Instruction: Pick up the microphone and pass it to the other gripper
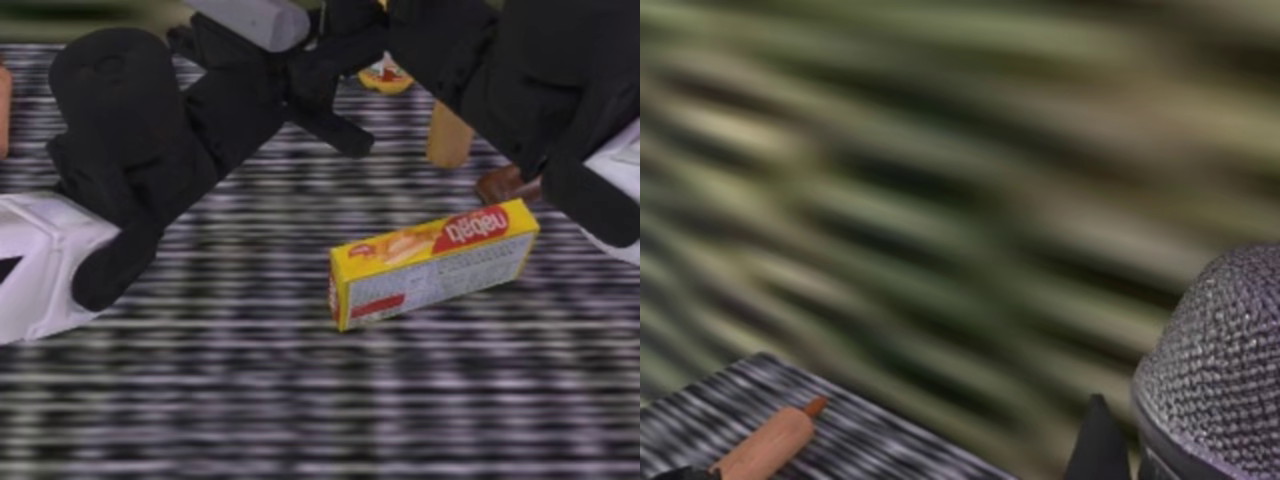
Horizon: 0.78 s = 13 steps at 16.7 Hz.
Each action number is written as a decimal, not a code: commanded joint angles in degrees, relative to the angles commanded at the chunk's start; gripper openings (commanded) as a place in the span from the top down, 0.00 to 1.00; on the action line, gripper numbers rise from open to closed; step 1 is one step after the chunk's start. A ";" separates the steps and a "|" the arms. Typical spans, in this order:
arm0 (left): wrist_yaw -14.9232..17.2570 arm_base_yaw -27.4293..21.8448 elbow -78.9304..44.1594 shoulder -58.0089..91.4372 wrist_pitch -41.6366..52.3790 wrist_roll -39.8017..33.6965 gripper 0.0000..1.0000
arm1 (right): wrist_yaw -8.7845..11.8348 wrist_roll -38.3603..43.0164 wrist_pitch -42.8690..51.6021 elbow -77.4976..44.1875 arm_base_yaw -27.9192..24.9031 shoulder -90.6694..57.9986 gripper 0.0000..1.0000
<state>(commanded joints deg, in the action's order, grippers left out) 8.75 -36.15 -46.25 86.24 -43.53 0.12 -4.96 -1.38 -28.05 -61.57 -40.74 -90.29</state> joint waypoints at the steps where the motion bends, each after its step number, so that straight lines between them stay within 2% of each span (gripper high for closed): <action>1: 0.00 0.00 0.00 0.00 0.00 0.00 1.00 | 0.00 0.00 0.00 0.00 0.00 0.00 0.98; 10: 0.00 0.00 0.00 0.00 0.00 0.00 1.00 | 0.00 0.00 0.00 0.00 0.00 0.00 1.00; 13: 0.00 0.00 0.00 0.00 0.00 0.00 0.77 | 0.00 0.00 0.00 0.00 0.00 0.00 1.00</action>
<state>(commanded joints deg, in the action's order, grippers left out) 8.75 -36.15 -46.25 86.24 -43.53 0.12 -4.96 -1.38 -28.05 -61.57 -40.74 -90.29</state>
